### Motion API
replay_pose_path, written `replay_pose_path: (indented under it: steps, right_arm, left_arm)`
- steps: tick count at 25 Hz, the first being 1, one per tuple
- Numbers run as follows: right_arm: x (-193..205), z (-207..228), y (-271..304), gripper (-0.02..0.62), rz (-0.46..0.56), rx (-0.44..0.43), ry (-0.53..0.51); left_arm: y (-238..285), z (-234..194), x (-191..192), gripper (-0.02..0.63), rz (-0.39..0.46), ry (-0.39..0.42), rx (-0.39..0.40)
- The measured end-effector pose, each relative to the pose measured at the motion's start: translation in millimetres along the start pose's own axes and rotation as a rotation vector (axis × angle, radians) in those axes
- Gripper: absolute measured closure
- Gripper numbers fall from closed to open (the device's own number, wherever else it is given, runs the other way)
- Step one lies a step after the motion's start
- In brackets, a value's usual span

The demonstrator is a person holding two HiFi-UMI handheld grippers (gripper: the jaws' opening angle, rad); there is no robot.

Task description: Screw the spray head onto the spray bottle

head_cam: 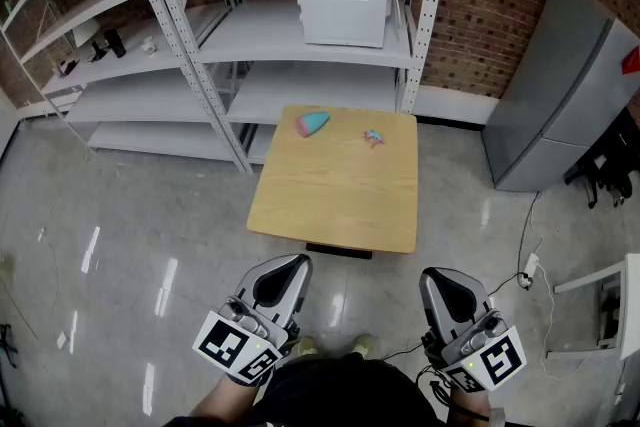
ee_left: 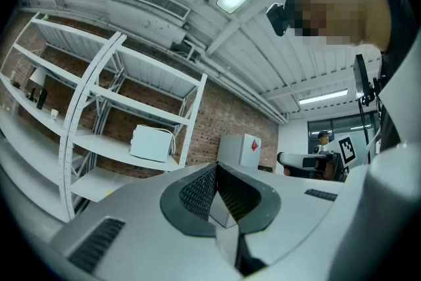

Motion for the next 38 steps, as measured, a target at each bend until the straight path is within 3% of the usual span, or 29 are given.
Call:
replay_pose_path:
  steps: [18,31,38]
  right_arm:
    - [2.2,21.2,-8.2,0.595,-0.019,-0.022,0.013]
    - [17.9,49.6,-4.5,0.592,-0.041,-0.146,0.151]
    - [22.2,74.2,35.8,0.592,-0.038,-0.148,0.187]
  left_arm:
    - [22.5,14.9,5.8,0.603,-0.008,0.004,-0.005]
    - [57.9,24.0,19.9,0.603,-0.066,0.016,-0.036]
    - [91.0,-24.5,36.1,0.603,-0.112,0.032,-0.064]
Point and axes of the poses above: the fingertips, and each gripper's own axes: y forward along the fingers, z to its right, x out of its underside, the point moved 1 cm from there along -y, backward along the fingers, and after that the axes turned 6 degrees about y, right-handed, at the moved point
